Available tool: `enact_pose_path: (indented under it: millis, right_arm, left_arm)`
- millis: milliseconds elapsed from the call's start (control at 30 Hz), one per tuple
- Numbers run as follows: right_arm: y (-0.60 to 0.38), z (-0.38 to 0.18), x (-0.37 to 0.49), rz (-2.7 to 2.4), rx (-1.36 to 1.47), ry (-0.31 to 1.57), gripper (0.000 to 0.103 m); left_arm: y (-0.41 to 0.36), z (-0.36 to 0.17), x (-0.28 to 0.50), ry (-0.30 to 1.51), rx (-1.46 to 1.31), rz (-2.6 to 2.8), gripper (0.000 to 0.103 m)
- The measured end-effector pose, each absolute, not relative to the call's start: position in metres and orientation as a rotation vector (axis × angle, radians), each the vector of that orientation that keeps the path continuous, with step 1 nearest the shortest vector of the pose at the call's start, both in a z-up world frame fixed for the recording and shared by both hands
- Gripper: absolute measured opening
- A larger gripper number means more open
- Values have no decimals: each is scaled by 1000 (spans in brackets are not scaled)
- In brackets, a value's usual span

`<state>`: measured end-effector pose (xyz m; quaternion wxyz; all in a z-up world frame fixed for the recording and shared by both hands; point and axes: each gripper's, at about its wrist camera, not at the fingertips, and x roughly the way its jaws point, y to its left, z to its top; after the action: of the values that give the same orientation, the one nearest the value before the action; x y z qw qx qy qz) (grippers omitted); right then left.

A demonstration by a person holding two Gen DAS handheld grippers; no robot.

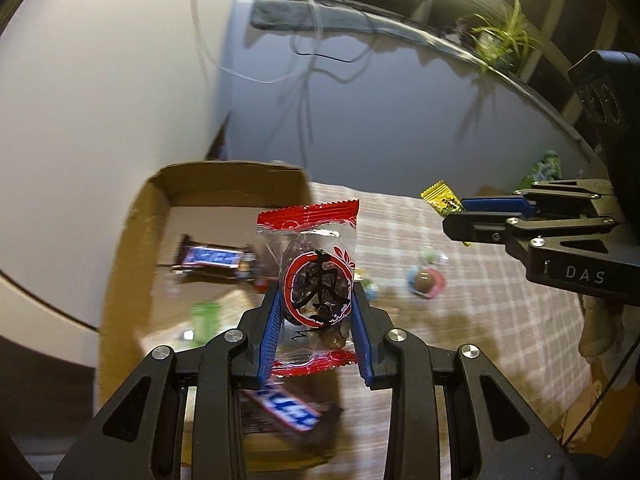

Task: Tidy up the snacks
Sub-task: 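Carry both candies into the box and open both tools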

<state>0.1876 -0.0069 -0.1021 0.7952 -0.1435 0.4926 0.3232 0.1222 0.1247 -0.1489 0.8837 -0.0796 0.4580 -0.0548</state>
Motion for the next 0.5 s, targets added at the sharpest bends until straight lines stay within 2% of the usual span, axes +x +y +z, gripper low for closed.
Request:
enact_pose_path:
  millis: [500]
  right_arm:
    - [88, -122, 220, 769, -371, 1077, 25]
  left_arm:
    - [184, -166, 125, 987, -217, -5, 31]
